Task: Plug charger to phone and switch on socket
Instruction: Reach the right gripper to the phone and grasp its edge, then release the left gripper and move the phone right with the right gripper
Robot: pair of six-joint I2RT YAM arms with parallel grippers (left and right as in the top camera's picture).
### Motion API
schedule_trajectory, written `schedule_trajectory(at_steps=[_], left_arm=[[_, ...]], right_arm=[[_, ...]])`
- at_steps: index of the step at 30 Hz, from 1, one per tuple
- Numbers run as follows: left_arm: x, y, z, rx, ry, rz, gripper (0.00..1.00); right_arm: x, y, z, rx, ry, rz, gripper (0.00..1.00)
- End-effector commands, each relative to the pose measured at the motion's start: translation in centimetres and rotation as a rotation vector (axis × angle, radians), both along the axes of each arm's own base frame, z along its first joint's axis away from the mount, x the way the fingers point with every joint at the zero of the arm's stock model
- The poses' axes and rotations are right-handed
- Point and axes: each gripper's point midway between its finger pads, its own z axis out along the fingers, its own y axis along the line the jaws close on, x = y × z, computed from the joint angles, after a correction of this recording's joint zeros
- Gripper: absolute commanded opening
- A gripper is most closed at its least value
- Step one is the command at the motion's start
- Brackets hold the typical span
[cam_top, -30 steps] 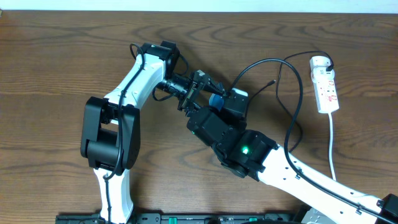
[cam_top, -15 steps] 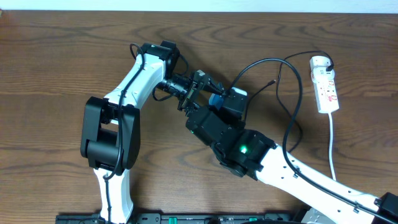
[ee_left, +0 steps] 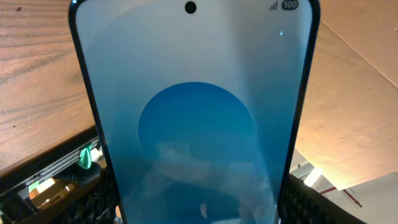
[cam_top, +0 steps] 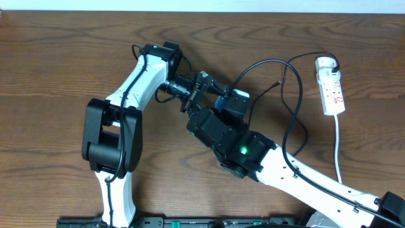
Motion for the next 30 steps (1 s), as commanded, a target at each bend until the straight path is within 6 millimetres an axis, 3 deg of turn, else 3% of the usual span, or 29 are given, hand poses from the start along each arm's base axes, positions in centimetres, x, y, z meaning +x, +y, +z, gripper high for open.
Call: schedule_trajectory(at_steps=[1,3,8,10,16,19,24,27,30], left_arm=[[0.0,-0.2,1.7,-0.053,-0.029,0.003,0.63],[0.0,-0.2,1.7,-0.053,-0.031,0.003,0.65],[2.0,0.7,1.1,-0.051,-0.132,0.031,0.98],[3.6,1.7,1.1,-0.056,-0.164,0.073,1.0],[7.8,8.2,1.4,0.027,-0.247,0.231,1.0],[8.4,12.1,3.5,0.056,-0.323,0.306,1.0],[6.3,18.2,8.4,0.15,-0.497,0.393,1.0],[3.4,21.2,10.3,0.298,-0.58,0.407,1.0],[-1.0,23.7,11.6,0.51,-0.622,0.393,1.0]], right_arm=[[0.2,0.0,0.6,0.006,-0.022,-0.012,0.06],[0.2,0.0,0.7,0.005,-0.025,-0.014,0.03],[0.3,-0.3,1.4,0.013,-0.04,-0.015,0.01],[0.4,-0.8,2.4,0.019,-0.058,-0.008,0.01],[0.3,-4.2,6.8,0.086,-0.123,-0.045,0.01],[0.1,-6.6,8.7,0.121,-0.152,-0.086,0.01],[-0.1,-10.2,10.1,0.168,-0.147,-0.147,0.01],[0.2,-11.3,9.7,0.187,-0.119,-0.171,0.01],[0.9,-11.4,8.6,0.223,-0.093,-0.174,0.01]])
